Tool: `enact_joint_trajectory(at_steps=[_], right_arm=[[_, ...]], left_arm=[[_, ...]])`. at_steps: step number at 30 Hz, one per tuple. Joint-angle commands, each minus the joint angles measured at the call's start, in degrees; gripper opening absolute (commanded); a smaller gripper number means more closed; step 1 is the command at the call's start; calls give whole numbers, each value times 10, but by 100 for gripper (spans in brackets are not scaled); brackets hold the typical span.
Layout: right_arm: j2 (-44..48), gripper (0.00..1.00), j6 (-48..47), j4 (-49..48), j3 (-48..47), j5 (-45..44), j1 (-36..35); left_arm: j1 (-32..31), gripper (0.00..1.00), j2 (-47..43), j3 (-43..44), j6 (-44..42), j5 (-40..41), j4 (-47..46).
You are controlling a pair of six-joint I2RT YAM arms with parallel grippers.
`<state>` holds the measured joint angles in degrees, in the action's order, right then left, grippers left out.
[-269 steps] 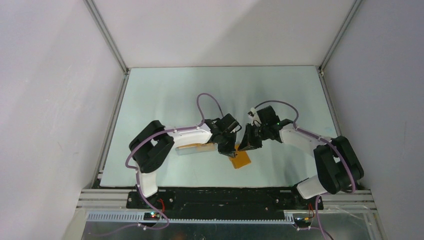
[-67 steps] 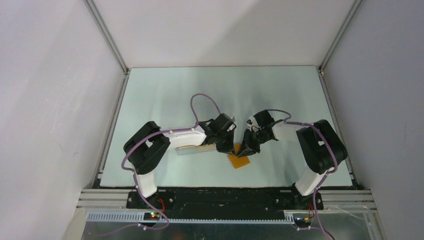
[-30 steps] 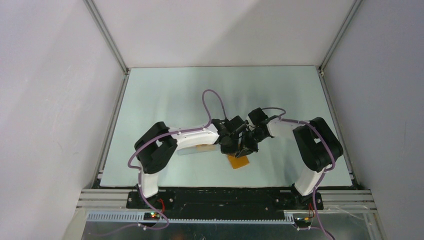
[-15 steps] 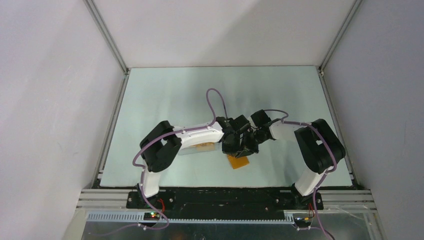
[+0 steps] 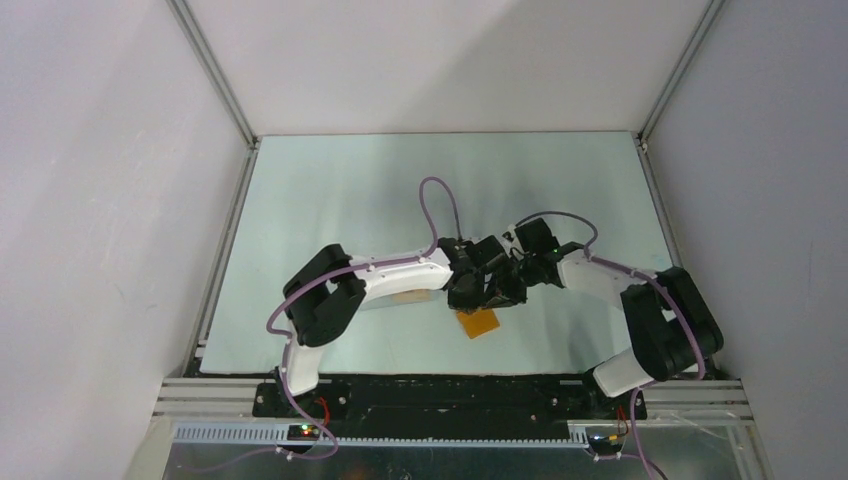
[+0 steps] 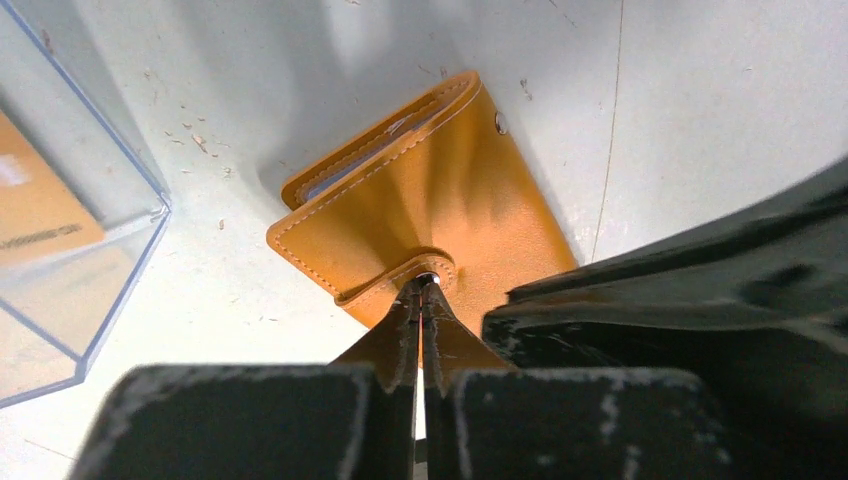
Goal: Put the credit cards into the card holder
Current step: Close the card holder at the center of the board, then reset both arms
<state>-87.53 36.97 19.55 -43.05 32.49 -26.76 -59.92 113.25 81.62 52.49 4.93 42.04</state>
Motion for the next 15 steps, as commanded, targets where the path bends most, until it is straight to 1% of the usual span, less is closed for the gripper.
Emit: enact_joint_trajectory(at_steps=[1, 2, 7, 9, 11, 13, 14, 15], right_arm=[[50, 17, -18, 25, -1, -20, 18], [54, 20, -19, 30, -1, -19, 21], [75, 26, -23, 41, -1, -21, 26], [81, 28, -23, 43, -1, -21, 28], [87, 30, -25, 44, -1, -21, 30], [94, 31, -26, 44, -1, -20, 34], [99, 32, -26, 44, -1, -21, 36], [102, 32, -27, 44, -1, -21, 39]], left_arm=[[-14, 0, 11, 3, -11, 28, 19], [-14, 0, 8, 4, -12, 32, 18], [-15, 1, -28, 13, -21, 63, 9], [-15, 6, -45, 15, -24, 74, 4], [-15, 13, -63, 16, -28, 84, -1], [-14, 21, -82, 13, -30, 92, -8], [-14, 28, -89, 8, -31, 94, -17], [-13, 32, -103, 4, -33, 96, -31]])
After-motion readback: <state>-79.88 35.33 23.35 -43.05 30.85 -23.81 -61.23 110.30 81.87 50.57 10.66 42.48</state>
